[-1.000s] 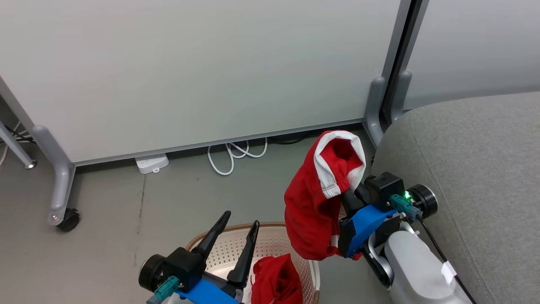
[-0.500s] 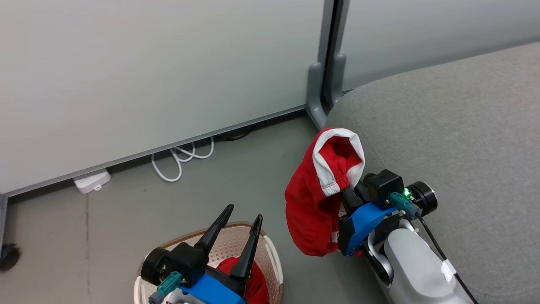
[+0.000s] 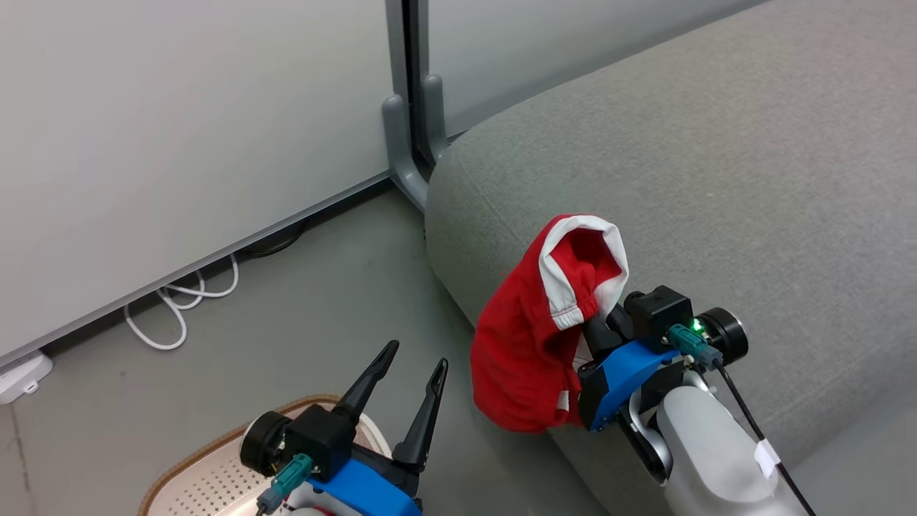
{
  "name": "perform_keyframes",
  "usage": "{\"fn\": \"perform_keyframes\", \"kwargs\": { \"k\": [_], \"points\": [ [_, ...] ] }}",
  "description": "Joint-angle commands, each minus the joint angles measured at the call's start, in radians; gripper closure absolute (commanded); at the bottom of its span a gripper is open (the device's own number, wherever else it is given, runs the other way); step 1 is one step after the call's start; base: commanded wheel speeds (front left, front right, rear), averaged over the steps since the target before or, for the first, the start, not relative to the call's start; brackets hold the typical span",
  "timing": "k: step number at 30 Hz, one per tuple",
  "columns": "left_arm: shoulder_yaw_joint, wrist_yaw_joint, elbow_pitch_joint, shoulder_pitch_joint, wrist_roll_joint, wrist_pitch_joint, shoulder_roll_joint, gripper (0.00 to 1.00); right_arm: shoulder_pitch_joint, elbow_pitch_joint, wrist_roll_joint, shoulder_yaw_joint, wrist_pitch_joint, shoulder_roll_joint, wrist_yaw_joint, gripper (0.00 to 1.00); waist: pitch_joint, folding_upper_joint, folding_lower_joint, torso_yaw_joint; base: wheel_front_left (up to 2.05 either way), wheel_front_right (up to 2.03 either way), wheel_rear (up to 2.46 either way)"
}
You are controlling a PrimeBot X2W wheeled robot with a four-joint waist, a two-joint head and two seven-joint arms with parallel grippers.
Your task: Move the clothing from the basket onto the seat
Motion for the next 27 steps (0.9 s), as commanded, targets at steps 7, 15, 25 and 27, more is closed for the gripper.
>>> {"fn": "perform_keyframes", "kwargs": {
  "k": [7, 15, 25, 27],
  "points": [
    [-0.007, -0.003, 0.005, -0.012, -0.002, -0.003, 0.002, 0.0, 0.008, 0.003, -0.011, -0.012, -0.011, -0.001, -0.001, 1.0, 0.008, -0.0001, 0.0, -0.043, 0.0, 0.0, 0.0],
    [-0.019, -0.004, 0.006, -0.022, -0.005, -0.003, 0.001, 0.0, 0.013, -0.003, -0.001, -0.024, -0.007, -0.001, -0.001, 1.0, 0.016, -0.0001, 0.0, -0.033, 0.0, 0.0, 0.0],
    [-0.042, -0.004, -0.013, -0.08, 0.019, -0.003, 0.039, 0.0, -0.226, -0.007, 0.017, -0.21, 0.077, -0.055, -0.001, 1.0, 0.141, -0.0001, 0.0, 0.017, 0.0, 0.0, 0.0],
    [-0.052, -0.004, -0.018, -0.112, 0.022, -0.003, 0.053, 0.0, -0.294, -0.014, 0.027, -0.255, 0.091, -0.094, -0.001, 1.0, 0.191, -0.0001, 0.0, 0.039, 0.0, 0.0, 0.0]
  ]
}}
